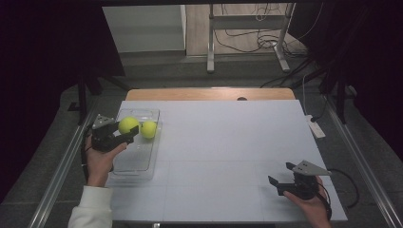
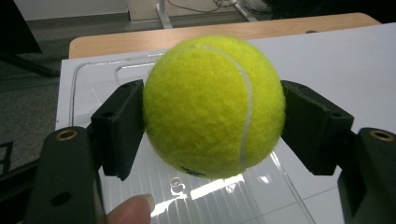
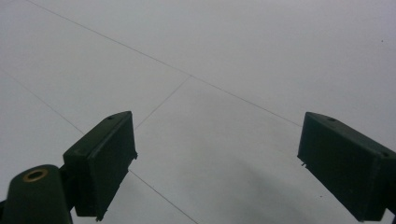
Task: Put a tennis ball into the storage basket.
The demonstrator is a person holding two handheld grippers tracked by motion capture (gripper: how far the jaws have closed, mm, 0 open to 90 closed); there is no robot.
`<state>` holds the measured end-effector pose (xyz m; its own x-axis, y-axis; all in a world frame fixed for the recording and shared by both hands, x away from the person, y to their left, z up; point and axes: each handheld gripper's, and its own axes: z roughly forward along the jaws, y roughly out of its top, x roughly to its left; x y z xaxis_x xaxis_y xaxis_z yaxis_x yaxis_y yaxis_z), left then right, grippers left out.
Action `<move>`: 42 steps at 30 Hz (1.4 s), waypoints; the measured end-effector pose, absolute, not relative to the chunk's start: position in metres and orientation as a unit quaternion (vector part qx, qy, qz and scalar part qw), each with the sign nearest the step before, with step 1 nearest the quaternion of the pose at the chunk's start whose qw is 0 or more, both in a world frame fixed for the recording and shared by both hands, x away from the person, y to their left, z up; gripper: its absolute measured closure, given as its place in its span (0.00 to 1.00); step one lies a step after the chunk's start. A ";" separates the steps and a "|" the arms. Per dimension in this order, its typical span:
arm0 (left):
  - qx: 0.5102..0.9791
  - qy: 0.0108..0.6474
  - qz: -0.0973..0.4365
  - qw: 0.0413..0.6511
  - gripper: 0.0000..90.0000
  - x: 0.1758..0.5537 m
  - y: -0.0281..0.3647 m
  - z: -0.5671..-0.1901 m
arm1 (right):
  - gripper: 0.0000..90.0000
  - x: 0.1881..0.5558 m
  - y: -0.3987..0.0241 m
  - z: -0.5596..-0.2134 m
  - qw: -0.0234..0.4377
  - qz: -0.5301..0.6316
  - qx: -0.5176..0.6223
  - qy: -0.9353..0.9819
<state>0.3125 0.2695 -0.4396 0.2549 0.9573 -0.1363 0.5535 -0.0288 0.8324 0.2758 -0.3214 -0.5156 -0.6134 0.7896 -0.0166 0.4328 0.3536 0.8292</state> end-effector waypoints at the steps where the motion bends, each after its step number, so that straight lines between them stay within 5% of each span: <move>1: 0.675 0.560 0.243 0.415 0.31 0.312 0.269 -0.440 | 0.13 0.276 -0.321 -0.516 0.213 0.419 0.385 0.795; 42: 0.715 0.584 0.207 0.325 0.30 0.325 0.276 -0.467 | 0.13 0.276 -0.321 -0.516 0.211 0.418 0.385 0.796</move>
<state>0.3252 0.2760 -0.4670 0.2325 0.9689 -0.0841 0.7004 -0.1069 0.7057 0.2760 -0.3213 -0.5161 -0.6148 0.7885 -0.0149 0.4358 0.3554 0.8269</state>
